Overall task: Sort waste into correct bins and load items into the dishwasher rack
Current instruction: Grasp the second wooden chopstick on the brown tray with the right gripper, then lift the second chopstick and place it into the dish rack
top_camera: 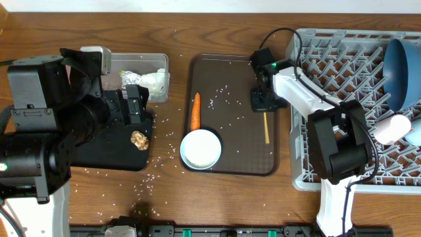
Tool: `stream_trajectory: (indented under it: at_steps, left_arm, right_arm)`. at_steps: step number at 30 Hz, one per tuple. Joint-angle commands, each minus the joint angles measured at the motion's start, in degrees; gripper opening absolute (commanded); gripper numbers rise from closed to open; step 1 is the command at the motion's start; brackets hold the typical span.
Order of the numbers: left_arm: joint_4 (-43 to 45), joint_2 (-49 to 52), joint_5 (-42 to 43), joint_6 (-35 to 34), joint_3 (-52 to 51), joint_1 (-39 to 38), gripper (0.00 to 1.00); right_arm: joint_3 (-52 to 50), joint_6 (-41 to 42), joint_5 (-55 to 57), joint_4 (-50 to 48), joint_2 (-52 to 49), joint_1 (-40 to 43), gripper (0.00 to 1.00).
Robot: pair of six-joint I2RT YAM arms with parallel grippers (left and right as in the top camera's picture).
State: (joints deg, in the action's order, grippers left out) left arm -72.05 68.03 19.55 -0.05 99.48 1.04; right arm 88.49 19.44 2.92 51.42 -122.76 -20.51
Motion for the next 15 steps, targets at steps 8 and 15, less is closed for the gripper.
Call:
stream_trajectory:
  at_steps: [8,15]
  left_arm:
    - [-0.17,0.07,0.52,0.02,0.35,0.13,0.98]
    - [-0.17,0.07,0.55,0.02,0.35,0.13,0.98]
  right_arm:
    - [5.64,-4.26,-5.35,4.37,9.81,0.59,0.01]
    - [5.73,-8.85,-3.19,7.56,24.81,5.70,0.01]
